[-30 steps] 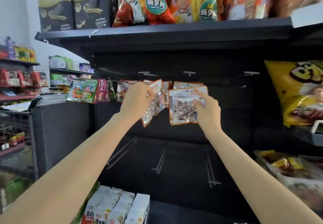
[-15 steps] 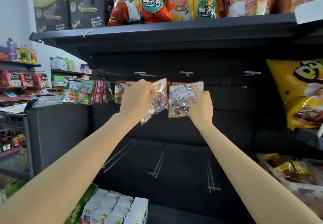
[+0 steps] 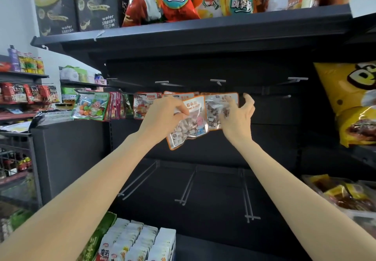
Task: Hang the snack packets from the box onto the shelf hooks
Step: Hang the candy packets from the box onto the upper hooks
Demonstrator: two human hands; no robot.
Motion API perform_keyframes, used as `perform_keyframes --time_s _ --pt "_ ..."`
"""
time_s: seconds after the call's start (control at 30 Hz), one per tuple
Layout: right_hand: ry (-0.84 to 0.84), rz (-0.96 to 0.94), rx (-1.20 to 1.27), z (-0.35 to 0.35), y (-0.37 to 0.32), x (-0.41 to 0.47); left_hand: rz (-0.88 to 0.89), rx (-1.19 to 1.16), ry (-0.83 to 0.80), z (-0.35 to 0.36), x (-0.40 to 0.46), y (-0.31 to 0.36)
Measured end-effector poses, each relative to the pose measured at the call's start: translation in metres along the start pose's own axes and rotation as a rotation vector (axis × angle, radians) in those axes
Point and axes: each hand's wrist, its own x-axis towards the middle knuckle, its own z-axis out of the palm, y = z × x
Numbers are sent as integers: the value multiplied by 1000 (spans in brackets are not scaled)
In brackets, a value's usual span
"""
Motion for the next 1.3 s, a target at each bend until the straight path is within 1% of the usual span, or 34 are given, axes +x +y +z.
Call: perform_keyframes --time_s 0.03,0.07,0.1,0.17,0.2,0.23,0.27,0.33,0.4,0.47,0.5,0.6,0.67,0.73,0.8,0.97,1.1,1.23,1.3 --pt "74 -26 102 -6 -3 -3 9 -31 -15 0 0 2" --pt "87 -42 220 -12 -7 -6 13 -69 -29 1 1 5" --pt "32 -45 341 -18 -11 -7 17 -109 -40 2 2 8" --pt "-184 -54 532 -26 -16 -10 25 -181 -57 6 5 15" --pt "-266 -80 561 -29 -17 -11 27 -210 -60 8 7 19" --pt "-308 -117 560 -31 -17 -11 26 -235 -54 11 9 23" --pt "-314 -146 554 -33 -14 -11 21 -254 -38 15 11 25" --pt "-271 -144 561 -35 -10 -8 23 -226 22 24 16 28" --pt "-211 -104 580 -36 -7 -5 59 -81 117 32 18 28" --pt "-151 -55 568 -35 -4 -4 106 79 173 37 18 26" --pt "-128 -29 543 -34 -3 -2 119 147 164 39 18 25" --pt "-95 41 457 -28 1 3 135 286 75 46 17 20" --pt "-92 71 415 -25 2 6 123 321 6 51 18 18" --pt "-94 82 376 -22 3 8 76 297 -62 56 20 19" --pt "-93 82 360 -21 3 7 26 245 -92 61 21 22" --pt "-88 39 334 -20 0 2 -7 191 -24 66 16 22" --pt "-71 37 329 -15 3 2 -32 -37 -70 72 15 25" --pt "-58 -5 195 -8 6 6 -50 -96 -101 79 23 25" --pt "-42 -82 77 -3 10 7 -79 -109 -110 85 29 25"
